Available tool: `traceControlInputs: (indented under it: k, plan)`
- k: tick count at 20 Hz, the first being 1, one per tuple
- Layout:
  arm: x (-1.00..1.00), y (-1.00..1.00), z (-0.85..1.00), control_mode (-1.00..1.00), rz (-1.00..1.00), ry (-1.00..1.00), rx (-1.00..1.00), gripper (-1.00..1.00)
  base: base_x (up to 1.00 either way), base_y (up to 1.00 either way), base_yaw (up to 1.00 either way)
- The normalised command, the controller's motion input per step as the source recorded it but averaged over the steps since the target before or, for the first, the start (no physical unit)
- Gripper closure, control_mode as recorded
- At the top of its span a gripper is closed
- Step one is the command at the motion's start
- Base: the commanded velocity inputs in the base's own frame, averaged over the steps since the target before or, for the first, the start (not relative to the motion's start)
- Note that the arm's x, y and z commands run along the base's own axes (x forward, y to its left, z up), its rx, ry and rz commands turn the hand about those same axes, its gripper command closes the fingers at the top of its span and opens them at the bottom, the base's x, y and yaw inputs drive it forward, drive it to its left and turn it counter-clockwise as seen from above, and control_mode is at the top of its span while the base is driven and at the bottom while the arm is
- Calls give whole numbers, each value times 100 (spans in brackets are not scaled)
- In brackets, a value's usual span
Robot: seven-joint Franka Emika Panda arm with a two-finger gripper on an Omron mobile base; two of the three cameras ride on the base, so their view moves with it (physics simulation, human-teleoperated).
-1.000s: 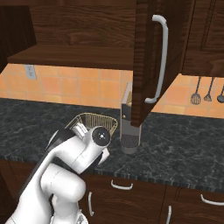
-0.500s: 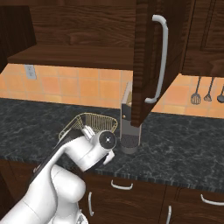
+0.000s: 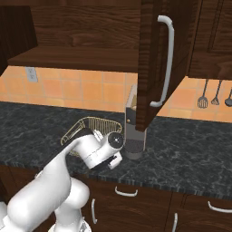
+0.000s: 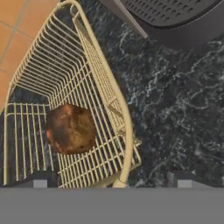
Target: Open the cabinet, pick up the bread from the cabinet and place it in the basket. Then move the basket to the dining counter.
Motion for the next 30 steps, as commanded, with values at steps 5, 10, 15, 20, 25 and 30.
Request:
traceControlInputs:
  k: [5, 10, 15, 20, 25, 30]
  plan:
    - [14, -3, -28, -100, 3, 0, 0, -100, 0, 0, 0]
    - [14, 0, -26, -100, 6, 0, 0, -100, 0, 0, 0]
    - [7, 10, -25, -100, 5, 0, 0, -100, 0, 0, 0]
    - [0, 63, -25, -100, 1, 0, 0, 100, 0, 0, 0]
    - [1, 54, -31, -100, 1, 6, -1, 100, 0, 0, 0]
    - [-8, 22, -9, -100, 2, 1, -5, 100, 0, 0, 0]
